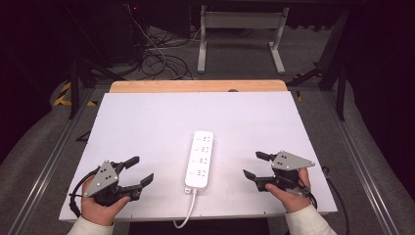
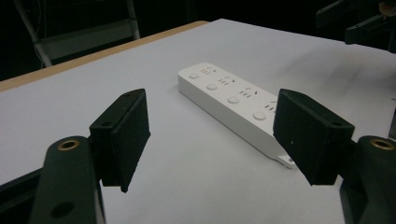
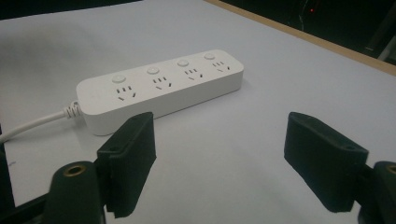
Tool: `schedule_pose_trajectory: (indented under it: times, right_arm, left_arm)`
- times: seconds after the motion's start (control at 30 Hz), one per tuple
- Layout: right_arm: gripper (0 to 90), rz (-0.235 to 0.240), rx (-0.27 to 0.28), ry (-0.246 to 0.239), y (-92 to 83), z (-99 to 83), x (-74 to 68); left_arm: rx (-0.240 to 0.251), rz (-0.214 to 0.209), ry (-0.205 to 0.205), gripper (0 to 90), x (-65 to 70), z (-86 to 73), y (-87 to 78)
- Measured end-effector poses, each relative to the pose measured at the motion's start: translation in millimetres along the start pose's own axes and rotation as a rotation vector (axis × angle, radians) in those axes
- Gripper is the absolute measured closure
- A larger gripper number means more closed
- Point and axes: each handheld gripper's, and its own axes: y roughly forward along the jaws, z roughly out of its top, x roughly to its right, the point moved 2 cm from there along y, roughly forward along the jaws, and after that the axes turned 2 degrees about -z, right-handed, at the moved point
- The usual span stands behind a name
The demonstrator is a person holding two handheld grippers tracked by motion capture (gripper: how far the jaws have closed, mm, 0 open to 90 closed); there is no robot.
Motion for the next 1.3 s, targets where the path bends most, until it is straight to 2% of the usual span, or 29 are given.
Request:
schedule_pose_trajectory:
  times: [0.3,0.7,0.77,0.9,1.03,1.3]
  right_arm:
    - [25.2,0.004,-0.005,-0.008,1.6,-0.6,-0.9]
    - [25.3,0.005,-0.007,-0.008,1.9,-0.3,-1.5]
    - [25.3,0.007,-0.008,-0.007,2.2,-0.6,-1.6]
    - [25.5,0.007,-0.009,-0.008,2.3,-0.5,-1.9]
    - [25.5,0.007,-0.011,-0.008,2.6,-0.5,-1.9]
    - [25.6,0.012,-0.017,-0.009,3.5,-0.6,-2.8]
  left_arm:
    - [0.0,-0.006,0.011,28.8,-0.3,2.5,-0.4]
    - [-0.019,-0.03,-0.001,35.4,1.1,5.4,-3.0]
    - [-0.029,-0.042,-0.013,38.1,1.9,7.8,-3.3]
    - [-0.041,-0.05,-0.007,43.4,2.5,12.3,-3.2]
    - [-0.06,-0.077,-0.015,47.2,4.9,19.6,-0.7]
    - [-0.086,-0.114,-0.015,48.9,6.8,28.6,10.9]
